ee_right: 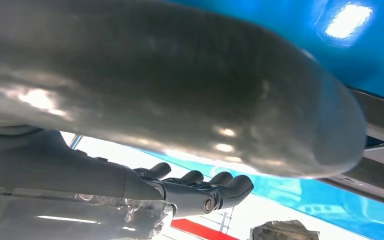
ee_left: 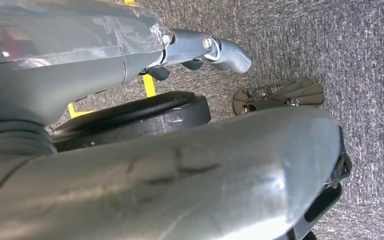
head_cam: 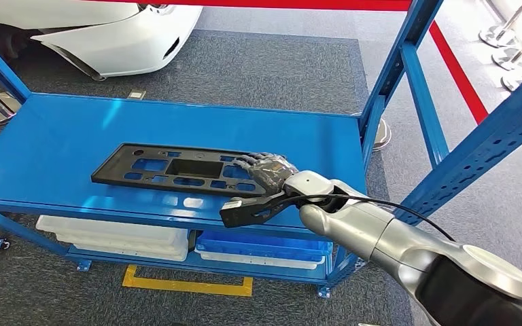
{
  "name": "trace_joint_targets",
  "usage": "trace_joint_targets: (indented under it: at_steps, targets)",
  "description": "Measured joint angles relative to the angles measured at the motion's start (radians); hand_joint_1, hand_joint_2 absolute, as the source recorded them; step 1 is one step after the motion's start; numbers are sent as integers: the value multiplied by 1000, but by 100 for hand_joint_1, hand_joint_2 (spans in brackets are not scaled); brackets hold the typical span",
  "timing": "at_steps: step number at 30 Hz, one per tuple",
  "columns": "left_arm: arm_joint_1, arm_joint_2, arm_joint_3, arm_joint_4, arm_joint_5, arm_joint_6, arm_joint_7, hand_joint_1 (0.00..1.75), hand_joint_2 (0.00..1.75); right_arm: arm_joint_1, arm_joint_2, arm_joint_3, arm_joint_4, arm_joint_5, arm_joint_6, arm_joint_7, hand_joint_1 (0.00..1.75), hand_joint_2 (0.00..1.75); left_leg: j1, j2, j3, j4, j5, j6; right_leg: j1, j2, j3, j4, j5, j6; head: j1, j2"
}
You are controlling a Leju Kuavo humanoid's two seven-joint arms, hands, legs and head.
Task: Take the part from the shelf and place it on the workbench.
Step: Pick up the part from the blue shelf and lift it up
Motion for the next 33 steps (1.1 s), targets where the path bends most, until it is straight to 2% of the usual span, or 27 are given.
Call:
trace_joint_targets:
  at_steps: [15,19,33]
  targets:
    - [-5,0,0,0,-18,33,-13,0,0,1,7,0,0,2,-10,0,0,0,0,0,7,-5,4,-1,2,-1,3,0,1,2,-6,0]
    - [-6,0,0,0,-27,40,-14,0,0,1,19,0,0,3,-10,-5,0,175,0,0,7,-6,4,-2,3,-1,3,0,1,2,-7,0]
    - [-7,0,0,0,-36,41,-21,0,0,1,57,0,1,-2,-20,-17,0,175,2,0,8,-7,6,-4,3,-1,3,0,1,2,-7,0]
